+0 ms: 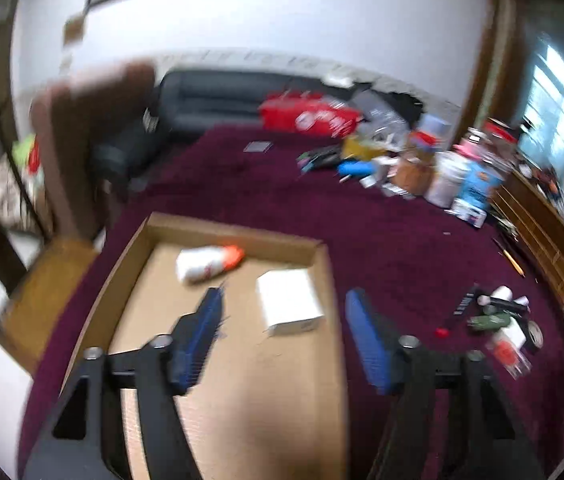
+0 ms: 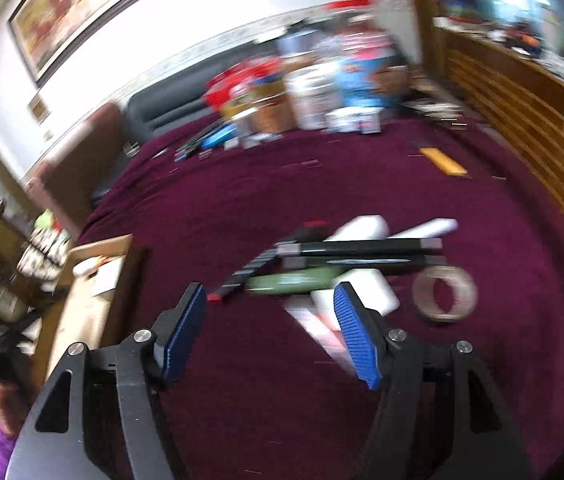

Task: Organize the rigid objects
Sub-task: 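Open both tools to release the items in the box and withdraw, then grasp the green cylinder with left while right grasps the red-numeral candle package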

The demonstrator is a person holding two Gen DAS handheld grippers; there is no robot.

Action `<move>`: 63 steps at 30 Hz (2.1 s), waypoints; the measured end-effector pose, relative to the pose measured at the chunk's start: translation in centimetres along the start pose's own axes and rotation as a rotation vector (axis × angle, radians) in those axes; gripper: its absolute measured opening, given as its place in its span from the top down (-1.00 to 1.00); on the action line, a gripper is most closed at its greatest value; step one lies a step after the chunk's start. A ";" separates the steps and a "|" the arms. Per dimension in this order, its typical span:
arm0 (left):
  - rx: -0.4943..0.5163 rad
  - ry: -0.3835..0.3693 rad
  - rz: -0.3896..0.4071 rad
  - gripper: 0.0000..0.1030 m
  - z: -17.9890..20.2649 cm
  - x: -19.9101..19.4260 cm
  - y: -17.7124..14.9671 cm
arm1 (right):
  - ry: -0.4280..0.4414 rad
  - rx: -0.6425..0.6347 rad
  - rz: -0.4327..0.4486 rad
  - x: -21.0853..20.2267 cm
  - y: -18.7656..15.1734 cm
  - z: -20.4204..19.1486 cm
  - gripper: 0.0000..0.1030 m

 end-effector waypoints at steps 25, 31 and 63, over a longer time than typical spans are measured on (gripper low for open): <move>0.398 -0.109 -0.213 -0.46 29.2 8.8 -3.7 | -0.043 0.185 0.134 2.4 1.0 15.0 -0.47; 0.461 -0.250 -0.431 0.68 27.9 6.1 -6.6 | -0.030 0.147 0.094 3.2 0.7 14.1 -0.47; 0.335 -0.139 -0.189 -0.35 23.9 1.7 -8.3 | -0.081 0.088 0.034 4.5 -0.2 13.5 -0.46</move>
Point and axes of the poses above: each gripper's, at about its wrist camera, not at the fingertips, and x roughly the way its jaws point, z to its right, y to its top, the point moved 6 cm from there along x, roughly the way its jaws point, and after that the axes turned 8 degrees about y, right-handed, at the moved point
